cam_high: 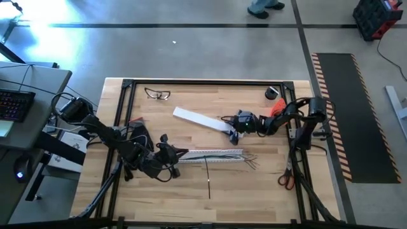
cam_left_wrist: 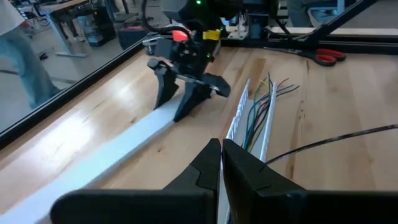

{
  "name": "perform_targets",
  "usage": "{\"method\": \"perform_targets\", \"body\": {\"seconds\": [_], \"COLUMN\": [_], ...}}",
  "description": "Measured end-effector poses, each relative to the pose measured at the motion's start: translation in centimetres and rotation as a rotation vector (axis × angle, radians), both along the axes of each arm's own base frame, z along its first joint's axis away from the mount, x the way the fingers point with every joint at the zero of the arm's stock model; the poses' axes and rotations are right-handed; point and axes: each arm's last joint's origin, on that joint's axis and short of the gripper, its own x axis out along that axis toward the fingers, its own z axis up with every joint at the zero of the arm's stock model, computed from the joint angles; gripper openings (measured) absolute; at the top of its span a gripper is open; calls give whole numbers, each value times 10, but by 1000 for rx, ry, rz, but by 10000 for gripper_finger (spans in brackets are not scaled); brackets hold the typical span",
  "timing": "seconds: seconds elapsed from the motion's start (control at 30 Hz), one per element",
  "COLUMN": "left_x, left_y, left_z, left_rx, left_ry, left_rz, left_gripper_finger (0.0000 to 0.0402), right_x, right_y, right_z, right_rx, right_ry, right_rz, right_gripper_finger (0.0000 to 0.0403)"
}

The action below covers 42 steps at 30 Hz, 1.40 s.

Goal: Ziptie cables
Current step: Insert the white cable duct cover into the white cable duct

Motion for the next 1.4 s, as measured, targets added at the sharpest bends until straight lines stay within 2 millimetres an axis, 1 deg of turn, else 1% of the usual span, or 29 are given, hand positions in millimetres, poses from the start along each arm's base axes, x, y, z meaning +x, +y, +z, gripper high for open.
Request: {"method": "perform_targets", "body": {"seconds": [0.13,0.33,0.4,0.5,0.6,0.7,0.8,0.9,1.03,1.17,1.27,1.4], "left_x": [1,1,1,1,1,1,1,1,1,1,1,1], "left_y": [0,0,0,0,0,0,0,0,0,-1,-1,-1], "left_z": [1,2,2,2,2,2,2,2,2,2,2,2], "left_rx": [-10,-13,-13,-14,-14,-14,-13,-13,-13,-17,-19,-19], "left_ry": [-15,-21,-22,-23,-24,-24,-24,-24,-24,-22,-21,-21], "left_rz": [0,1,2,2,2,3,3,4,4,-4,-6,-7], "left_gripper_finger": [0,0,0,0,0,0,0,0,0,0,0,0], "right_x": [0,0,0,1,7,14,25,36,48,56,56,52], "right_y": [9,11,11,12,11,10,9,6,2,-4,-8,-13], "right_z": [4,6,6,7,13,20,28,31,23,11,0,-7], "right_rx": [1,-24,-43,-64,-79,-84,-92,-99,-110,-63,-40,-22], "right_ry": [4,4,-1,-10,-29,-51,-81,-100,-67,-60,-39,-42], "right_rz": [73,131,149,172,197,206,211,196,160,125,114,94], "right_gripper_finger": [209,213,239,290,328,348,357,358,359,352,326,265]}}
